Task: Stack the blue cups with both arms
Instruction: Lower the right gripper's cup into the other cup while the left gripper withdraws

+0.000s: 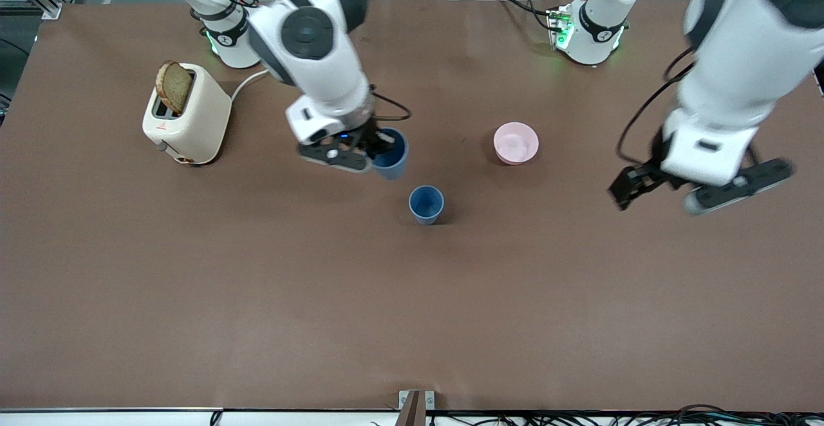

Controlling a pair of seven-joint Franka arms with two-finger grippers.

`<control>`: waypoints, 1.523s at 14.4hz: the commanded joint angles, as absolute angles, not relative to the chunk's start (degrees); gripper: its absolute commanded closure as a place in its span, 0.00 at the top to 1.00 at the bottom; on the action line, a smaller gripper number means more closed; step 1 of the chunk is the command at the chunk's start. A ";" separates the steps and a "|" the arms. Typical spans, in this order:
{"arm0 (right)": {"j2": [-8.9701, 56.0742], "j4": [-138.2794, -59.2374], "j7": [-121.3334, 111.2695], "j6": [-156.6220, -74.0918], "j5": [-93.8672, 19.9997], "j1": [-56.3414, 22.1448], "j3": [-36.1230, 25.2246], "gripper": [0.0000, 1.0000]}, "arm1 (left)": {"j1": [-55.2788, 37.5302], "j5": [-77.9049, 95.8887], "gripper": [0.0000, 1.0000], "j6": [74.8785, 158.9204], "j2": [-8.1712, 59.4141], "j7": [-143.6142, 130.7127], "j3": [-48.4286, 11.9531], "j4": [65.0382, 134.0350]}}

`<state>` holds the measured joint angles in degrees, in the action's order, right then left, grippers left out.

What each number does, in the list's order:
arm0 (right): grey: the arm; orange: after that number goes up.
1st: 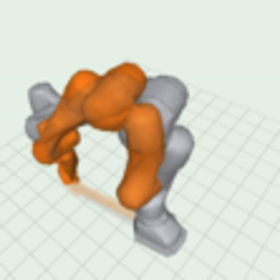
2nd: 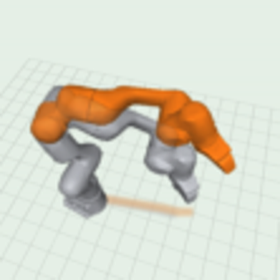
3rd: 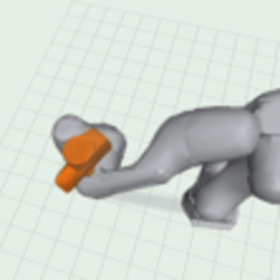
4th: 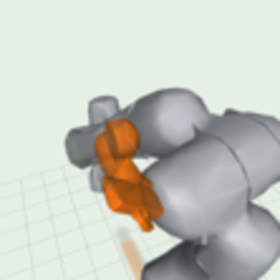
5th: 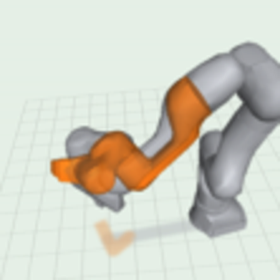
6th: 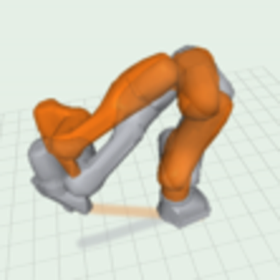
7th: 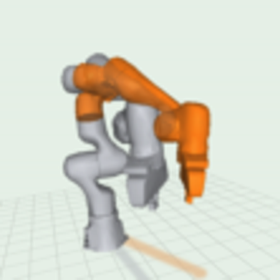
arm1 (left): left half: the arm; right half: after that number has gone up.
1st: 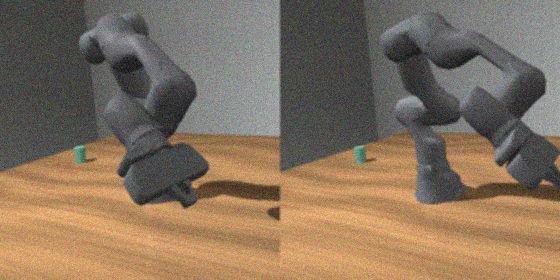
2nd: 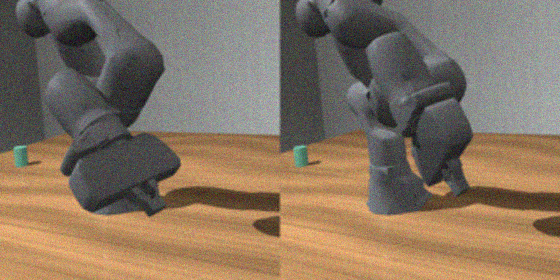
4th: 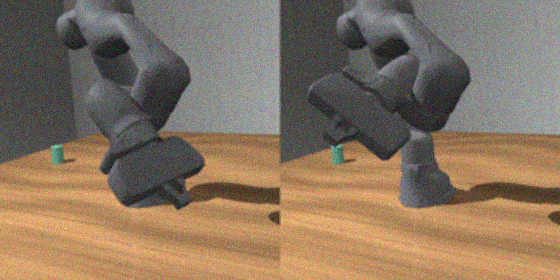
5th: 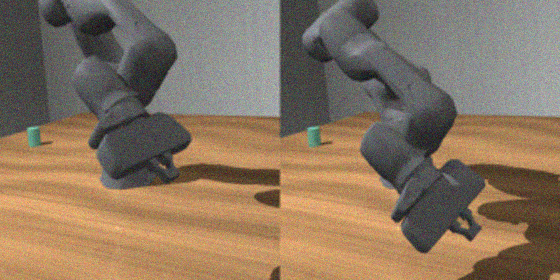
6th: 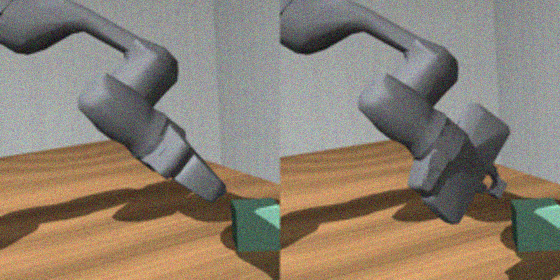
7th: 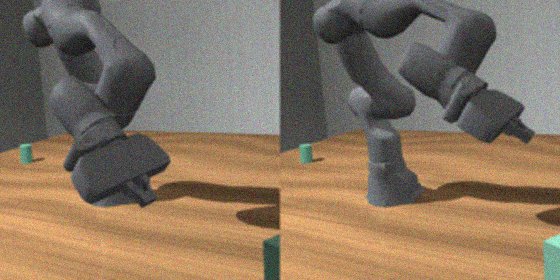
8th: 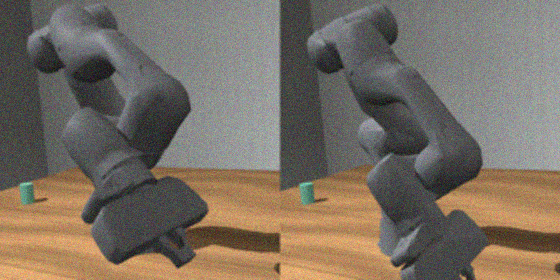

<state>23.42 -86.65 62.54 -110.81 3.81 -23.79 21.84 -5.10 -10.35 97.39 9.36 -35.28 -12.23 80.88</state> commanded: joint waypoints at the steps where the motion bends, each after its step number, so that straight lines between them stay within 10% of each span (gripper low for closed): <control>1: 30.48 -80.69 63.81 -112.57 6.32 -25.30 21.62 0.01 | -1.69 -10.02 1.00 92.74 4.93 -26.93 -12.74 82.53; 22: 36.83 -81.04 64.34 -121.91 10.98 -27.51 20.57 0.03 | 3.69 -2.29 1.00 86.40 -1.67 -4.39 -8.52 86.22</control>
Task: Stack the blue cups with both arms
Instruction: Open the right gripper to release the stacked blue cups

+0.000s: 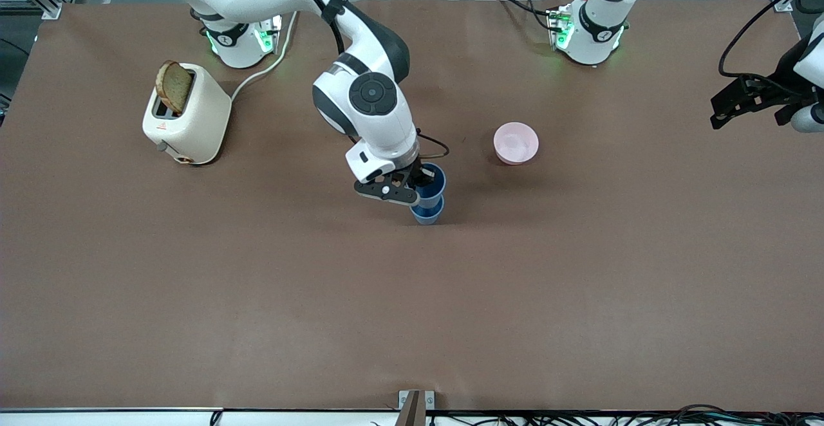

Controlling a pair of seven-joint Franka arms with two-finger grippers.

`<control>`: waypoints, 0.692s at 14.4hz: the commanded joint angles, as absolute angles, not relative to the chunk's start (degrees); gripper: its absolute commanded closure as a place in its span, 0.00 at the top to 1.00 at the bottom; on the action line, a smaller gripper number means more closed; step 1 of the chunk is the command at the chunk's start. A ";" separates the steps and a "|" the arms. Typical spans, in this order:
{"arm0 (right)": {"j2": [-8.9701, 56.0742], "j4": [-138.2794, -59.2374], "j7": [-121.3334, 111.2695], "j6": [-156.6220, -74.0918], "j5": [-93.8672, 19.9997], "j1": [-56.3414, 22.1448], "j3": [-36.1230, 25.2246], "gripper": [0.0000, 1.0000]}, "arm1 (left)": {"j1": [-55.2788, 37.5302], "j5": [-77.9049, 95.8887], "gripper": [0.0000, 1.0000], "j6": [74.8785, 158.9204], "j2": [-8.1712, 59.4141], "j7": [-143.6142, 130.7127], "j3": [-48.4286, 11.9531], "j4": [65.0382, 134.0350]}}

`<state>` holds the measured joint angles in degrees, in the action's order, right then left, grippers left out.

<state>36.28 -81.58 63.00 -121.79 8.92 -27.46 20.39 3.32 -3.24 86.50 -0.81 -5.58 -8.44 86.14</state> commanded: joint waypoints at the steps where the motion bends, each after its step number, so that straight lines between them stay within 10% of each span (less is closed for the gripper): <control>1: 36.91 -81.04 64.34 -121.99 11.16 -27.60 20.57 0.03 | 3.60 -2.29 1.00 86.40 -1.67 -4.39 -8.53 86.22; 10: 37.97 -81.04 64.42 -122.34 12.39 -27.60 20.57 0.04 | 3.60 -2.20 1.00 86.40 -1.67 -4.31 -8.53 86.22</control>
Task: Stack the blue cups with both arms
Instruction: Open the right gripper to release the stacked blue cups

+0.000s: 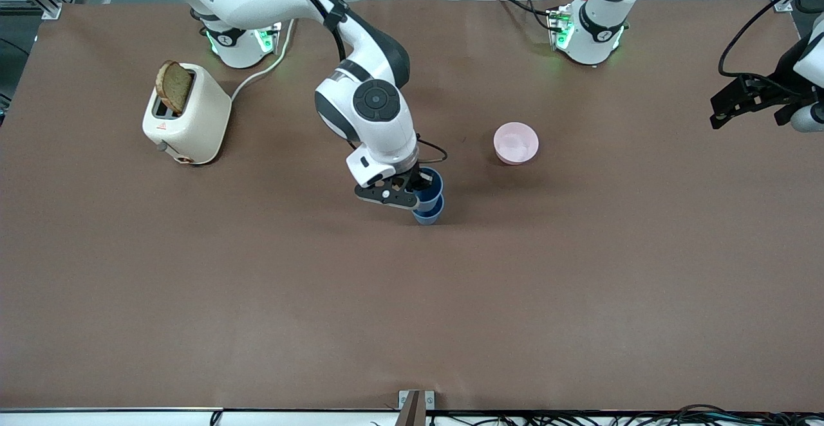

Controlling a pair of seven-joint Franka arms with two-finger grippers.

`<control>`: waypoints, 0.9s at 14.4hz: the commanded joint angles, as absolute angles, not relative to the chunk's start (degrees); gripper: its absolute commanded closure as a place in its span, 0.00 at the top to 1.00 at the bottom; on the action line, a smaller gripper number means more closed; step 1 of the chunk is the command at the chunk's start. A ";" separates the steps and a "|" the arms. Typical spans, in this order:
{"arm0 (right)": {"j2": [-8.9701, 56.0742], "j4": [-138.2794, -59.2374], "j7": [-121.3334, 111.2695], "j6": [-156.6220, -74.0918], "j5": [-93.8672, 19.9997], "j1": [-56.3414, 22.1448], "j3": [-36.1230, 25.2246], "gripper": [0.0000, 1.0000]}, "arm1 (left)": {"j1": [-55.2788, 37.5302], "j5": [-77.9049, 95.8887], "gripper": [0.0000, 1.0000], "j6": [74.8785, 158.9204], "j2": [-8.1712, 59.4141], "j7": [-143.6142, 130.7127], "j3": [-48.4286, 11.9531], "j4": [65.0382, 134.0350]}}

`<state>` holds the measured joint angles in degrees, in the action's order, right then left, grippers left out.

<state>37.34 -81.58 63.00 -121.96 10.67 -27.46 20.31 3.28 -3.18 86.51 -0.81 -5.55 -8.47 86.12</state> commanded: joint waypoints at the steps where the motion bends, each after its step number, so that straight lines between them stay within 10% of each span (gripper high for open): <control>1: 38.14 -81.04 64.42 -122.34 12.48 -27.60 20.57 0.05 | 3.60 -2.20 1.00 86.40 -1.67 -4.31 -8.53 86.22; 3: 38.67 -81.04 64.42 -122.61 12.48 -27.68 20.57 0.22 | 3.69 -2.02 1.00 86.40 -1.67 -4.31 -8.53 86.22; 8: 38.32 -80.86 66.00 -123.66 12.39 -28.13 20.57 1.00 | 3.69 -1.93 1.00 86.40 -1.67 -4.31 -8.53 86.22; 13: 27.45 -81.04 65.22 -115.86 13.09 -21.03 19.34 1.00 | 3.69 -1.93 1.00 86.40 -1.67 -4.31 -8.61 86.22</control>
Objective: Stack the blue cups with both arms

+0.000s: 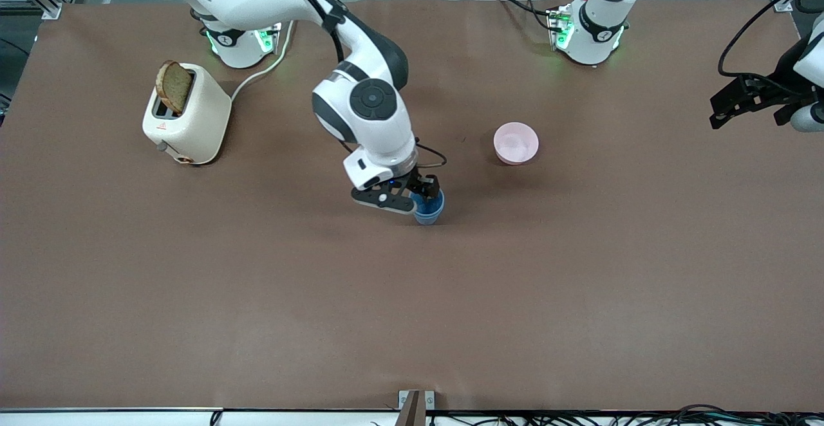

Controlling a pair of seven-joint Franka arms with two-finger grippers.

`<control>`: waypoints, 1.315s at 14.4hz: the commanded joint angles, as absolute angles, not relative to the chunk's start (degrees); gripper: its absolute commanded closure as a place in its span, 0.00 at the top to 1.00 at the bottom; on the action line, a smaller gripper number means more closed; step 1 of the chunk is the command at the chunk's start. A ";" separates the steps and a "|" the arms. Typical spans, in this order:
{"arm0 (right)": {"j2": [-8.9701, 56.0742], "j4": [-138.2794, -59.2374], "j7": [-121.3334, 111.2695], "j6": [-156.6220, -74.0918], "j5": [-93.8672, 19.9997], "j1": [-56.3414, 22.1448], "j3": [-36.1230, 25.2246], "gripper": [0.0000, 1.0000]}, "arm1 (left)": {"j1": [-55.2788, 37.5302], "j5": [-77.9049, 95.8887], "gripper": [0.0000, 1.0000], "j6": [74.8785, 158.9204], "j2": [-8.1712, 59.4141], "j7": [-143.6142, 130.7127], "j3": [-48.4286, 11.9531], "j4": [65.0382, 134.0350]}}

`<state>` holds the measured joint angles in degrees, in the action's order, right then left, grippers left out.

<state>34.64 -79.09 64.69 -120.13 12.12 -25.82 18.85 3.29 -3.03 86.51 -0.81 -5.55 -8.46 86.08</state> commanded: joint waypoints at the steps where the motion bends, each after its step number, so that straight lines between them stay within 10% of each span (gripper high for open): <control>1: 24.46 -81.21 64.43 -114.62 13.01 -17.70 19.42 1.00 | 3.69 -1.93 1.00 86.40 -1.67 -4.31 -8.61 86.22; 6: 13.99 -81.65 44.64 -96.91 12.93 -3.54 18.20 1.00 | 3.78 -1.93 1.00 86.40 -1.67 -4.31 -8.61 86.22; 10: 6.52 -81.74 18.08 -89.76 5.03 -3.69 1.35 1.00 | 3.78 -1.93 1.00 86.40 -1.67 -4.31 -8.61 86.22; 19: -0.71 -88.09 4.04 -91.68 -1.05 -0.44 -4.39 1.00 | 3.87 -1.23 1.00 86.40 -1.67 -4.04 -8.53 86.22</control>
